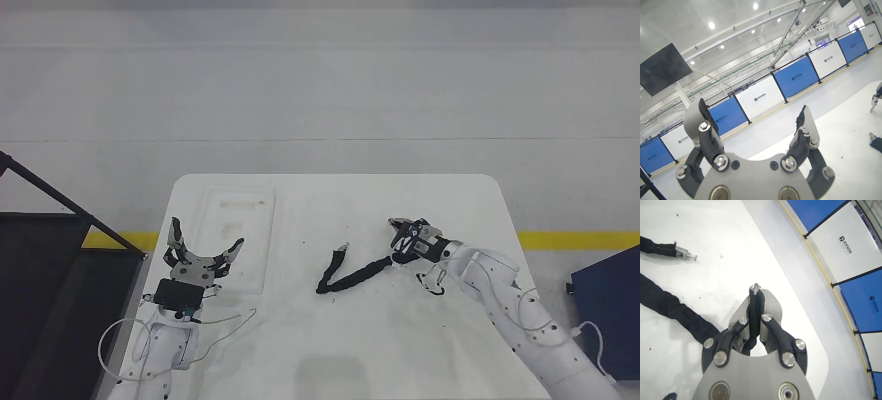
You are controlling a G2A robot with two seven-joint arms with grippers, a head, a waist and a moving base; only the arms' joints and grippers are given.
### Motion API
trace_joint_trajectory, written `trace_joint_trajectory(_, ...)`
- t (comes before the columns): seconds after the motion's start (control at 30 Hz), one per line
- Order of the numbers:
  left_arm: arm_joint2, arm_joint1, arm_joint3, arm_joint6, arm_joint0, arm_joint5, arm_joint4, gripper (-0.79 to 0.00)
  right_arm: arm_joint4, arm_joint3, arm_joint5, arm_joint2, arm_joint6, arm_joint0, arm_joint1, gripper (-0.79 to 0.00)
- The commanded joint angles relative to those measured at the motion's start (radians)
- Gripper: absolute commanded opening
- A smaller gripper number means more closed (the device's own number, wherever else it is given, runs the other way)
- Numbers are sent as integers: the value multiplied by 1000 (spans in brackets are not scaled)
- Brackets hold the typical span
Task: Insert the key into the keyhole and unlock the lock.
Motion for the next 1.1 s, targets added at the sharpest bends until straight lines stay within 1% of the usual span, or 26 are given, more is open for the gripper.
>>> trace_joint_trajectory(0.0,0,0,0,0,0,0,0,0,-5,19,8,-21,15,23,-11,-785)
trace_joint_trajectory(0.17,0,0,0,0,0,0,0,0,-17,63,17,-60,38,62,-34,-785)
trace_joint_trajectory(0.33,0,0,0,0,0,0,0,0,-32,84,12,-81,64,77,-48,-785)
trace_joint_trajectory(0.37,0,0,0,0,0,0,0,0,-31,87,11,-81,59,76,-49,-757)
trace_joint_trajectory(0.4,0,0,0,0,0,0,0,0,-28,89,10,-79,55,76,-51,-594)
trace_joint_trajectory(0.43,0,0,0,0,0,0,0,0,-27,92,10,-78,51,75,-51,-533)
trace_joint_trajectory(0.5,0,0,0,0,0,0,0,0,-32,93,3,-77,42,71,-52,-342)
trace_joint_trajectory(0.53,0,0,0,0,0,0,0,0,-36,93,-1,-76,40,70,-52,-262)
trace_joint_trajectory(0.57,0,0,0,0,0,0,0,0,-42,92,-4,-75,38,68,-52,-203)
trace_joint_trajectory(0.6,0,0,0,0,0,0,0,0,-45,90,-7,-73,37,66,-52,-191)
trace_joint_trajectory(0.63,0,0,0,0,0,0,0,0,-51,88,-10,-72,36,64,-52,-132)
trace_joint_trajectory(0.67,0,0,0,0,0,0,0,0,-60,85,-10,-71,37,62,-51,-25)
trace_joint_trajectory(0.7,0,0,0,0,0,0,0,0,-68,79,-9,-69,37,59,-50,0)
trace_joint_trajectory(0.9,0,0,0,0,0,0,0,0,-110,-27,-12,-28,35,13,-34,0)
trace_joint_trajectory(1.07,0,0,0,0,0,0,0,0,-149,-164,-30,28,50,-55,-12,0)
